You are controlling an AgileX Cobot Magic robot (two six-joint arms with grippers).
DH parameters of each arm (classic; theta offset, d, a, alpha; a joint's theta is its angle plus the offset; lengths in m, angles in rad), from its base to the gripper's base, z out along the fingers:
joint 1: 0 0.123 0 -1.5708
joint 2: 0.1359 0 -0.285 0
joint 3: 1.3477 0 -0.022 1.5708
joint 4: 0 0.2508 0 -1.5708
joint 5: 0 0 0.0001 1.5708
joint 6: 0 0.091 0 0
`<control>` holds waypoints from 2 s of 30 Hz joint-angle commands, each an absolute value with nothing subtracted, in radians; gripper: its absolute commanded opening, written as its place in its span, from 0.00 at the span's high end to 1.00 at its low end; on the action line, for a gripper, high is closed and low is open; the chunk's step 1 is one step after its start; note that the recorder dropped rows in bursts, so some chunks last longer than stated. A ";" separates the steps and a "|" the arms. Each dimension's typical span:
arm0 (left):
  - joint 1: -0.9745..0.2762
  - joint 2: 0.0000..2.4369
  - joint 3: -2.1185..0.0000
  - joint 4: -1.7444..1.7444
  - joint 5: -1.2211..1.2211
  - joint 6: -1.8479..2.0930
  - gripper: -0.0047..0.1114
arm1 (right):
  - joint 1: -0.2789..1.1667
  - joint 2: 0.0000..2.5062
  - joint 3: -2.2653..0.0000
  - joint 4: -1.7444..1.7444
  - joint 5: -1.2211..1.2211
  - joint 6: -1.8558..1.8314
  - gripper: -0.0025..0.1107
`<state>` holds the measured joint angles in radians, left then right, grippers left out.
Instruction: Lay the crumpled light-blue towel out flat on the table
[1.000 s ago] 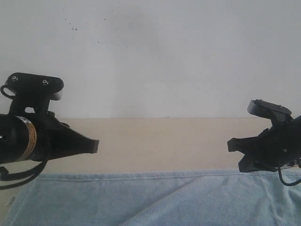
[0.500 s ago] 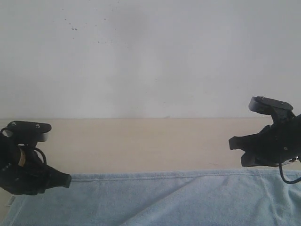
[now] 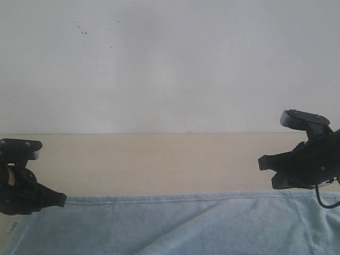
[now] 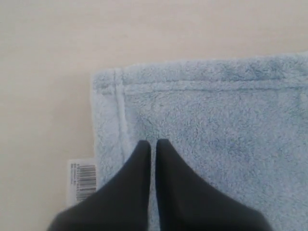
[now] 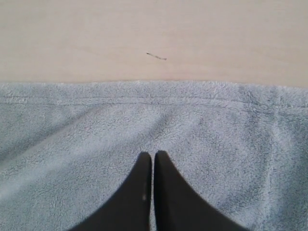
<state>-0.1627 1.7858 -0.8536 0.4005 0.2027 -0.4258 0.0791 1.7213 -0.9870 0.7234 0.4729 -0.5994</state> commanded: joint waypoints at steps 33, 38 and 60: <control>-0.066 2.048 -0.977 0.442 0.060 -0.312 0.93 | -0.068 1.887 -0.989 0.430 0.291 -0.456 0.98; -0.066 2.048 -0.977 0.445 0.044 -0.304 0.93 | -0.214 1.931 -0.989 0.448 0.302 -0.443 0.98; -0.066 2.048 -0.977 0.445 -0.026 -0.304 0.93 | -0.236 2.060 -0.998 0.487 0.117 -0.505 0.98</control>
<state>-0.0703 2.0308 -0.9839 0.4444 -0.0301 -0.3093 -0.2301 2.0173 -1.0048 0.5015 0.1101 -0.4938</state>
